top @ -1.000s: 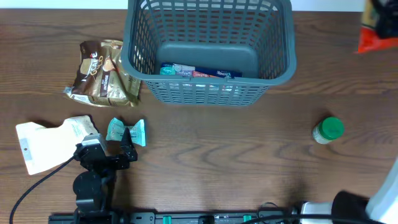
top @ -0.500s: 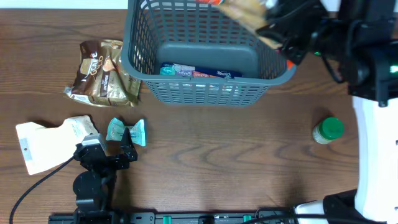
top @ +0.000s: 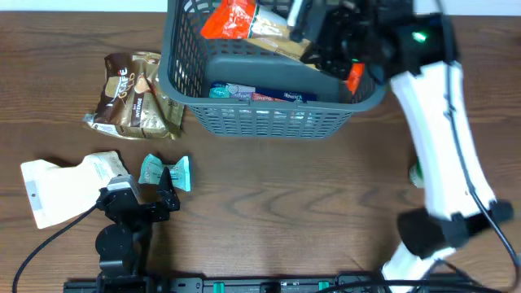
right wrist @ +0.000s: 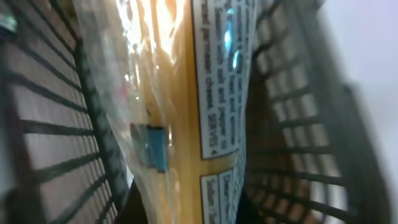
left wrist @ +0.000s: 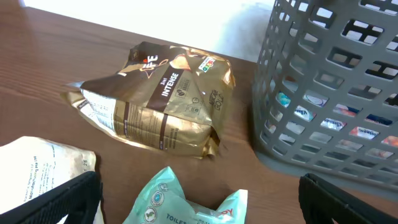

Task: Pack container
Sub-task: 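Carry the spaghetti package with the right gripper and release it in the basket, then lower the right gripper over the green-capped Knorr jar and grasp it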

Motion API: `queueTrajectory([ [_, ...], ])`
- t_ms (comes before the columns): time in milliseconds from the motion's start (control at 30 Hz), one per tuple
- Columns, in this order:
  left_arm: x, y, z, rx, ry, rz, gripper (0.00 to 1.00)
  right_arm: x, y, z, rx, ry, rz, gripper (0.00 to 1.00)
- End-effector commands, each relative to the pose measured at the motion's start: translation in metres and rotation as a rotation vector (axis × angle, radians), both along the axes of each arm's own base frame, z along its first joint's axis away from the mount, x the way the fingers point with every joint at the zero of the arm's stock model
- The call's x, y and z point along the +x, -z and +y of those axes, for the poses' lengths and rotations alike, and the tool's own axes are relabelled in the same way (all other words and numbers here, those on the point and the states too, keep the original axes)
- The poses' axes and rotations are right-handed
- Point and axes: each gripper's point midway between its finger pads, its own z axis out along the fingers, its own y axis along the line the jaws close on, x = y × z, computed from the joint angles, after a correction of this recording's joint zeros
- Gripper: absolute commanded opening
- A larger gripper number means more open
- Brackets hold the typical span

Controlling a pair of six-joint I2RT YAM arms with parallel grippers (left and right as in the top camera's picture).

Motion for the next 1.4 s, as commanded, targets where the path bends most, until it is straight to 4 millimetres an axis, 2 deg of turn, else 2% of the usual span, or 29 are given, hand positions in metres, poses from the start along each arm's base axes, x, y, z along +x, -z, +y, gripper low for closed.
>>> queueTrajectory([
  [0,-0.002,0.014,0.0,0.002,0.001,0.041,0.98,0.016,0.017,0.007,-0.009,-0.005,0.012,0.01],
  [133,-0.002,0.014,0.0,0.002,0.001,0.041,0.99,0.035,0.062,0.013,-0.026,0.003,0.093,0.01],
  [300,-0.002,0.014,0.0,0.002,0.001,0.041,0.98,0.044,0.107,0.017,-0.036,0.039,0.198,0.01],
  [433,-0.002,0.014,0.0,0.002,0.001,0.041,0.99,0.047,0.126,0.018,-0.045,0.046,0.235,0.01],
  [567,-0.002,0.014,0.0,0.002,0.001,0.041,0.99,0.048,0.128,0.018,-0.046,0.046,0.238,0.01],
  [600,-0.002,0.014,0.0,0.002,0.001,0.041,0.99,0.048,0.127,0.018,-0.045,0.046,0.236,0.11],
  [633,-0.002,0.014,0.0,0.002,0.001,0.041,0.99,0.049,0.127,0.018,-0.04,0.054,0.238,0.41],
  [667,-0.002,0.014,0.0,0.002,0.001,0.041,0.99,0.049,0.126,0.018,-0.036,0.061,0.239,0.55],
  [733,-0.002,0.014,0.0,0.002,0.001,0.041,0.98,0.049,0.125,0.018,-0.028,0.077,0.247,0.64],
  [833,-0.002,0.014,0.0,0.002,0.001,0.041,0.99,0.048,0.115,0.018,-0.01,0.097,0.236,0.74],
  [867,-0.002,0.014,0.0,0.002,0.001,0.041,0.99,0.048,0.11,0.018,0.0,0.106,0.226,0.92],
  [900,-0.002,0.014,0.0,0.002,0.001,0.041,0.99,0.051,0.101,0.018,0.023,0.132,0.209,0.99],
  [1033,-0.002,0.014,0.0,0.002,0.001,0.041,0.99,0.056,0.058,0.018,0.122,0.234,0.139,0.99],
  [1100,-0.002,0.014,0.0,0.002,0.001,0.041,0.99,0.055,0.028,0.01,0.167,0.325,0.09,0.99],
  [1200,-0.002,0.014,0.0,0.002,0.001,0.041,0.99,0.05,-0.013,-0.021,0.205,0.54,0.009,0.99],
  [1300,-0.002,0.014,0.0,0.002,0.001,0.041,0.99,0.032,-0.049,-0.071,0.234,0.825,-0.061,0.99],
  [1367,-0.002,0.014,0.0,0.002,0.001,0.041,0.99,0.009,-0.067,-0.109,0.281,1.043,-0.075,0.99],
])
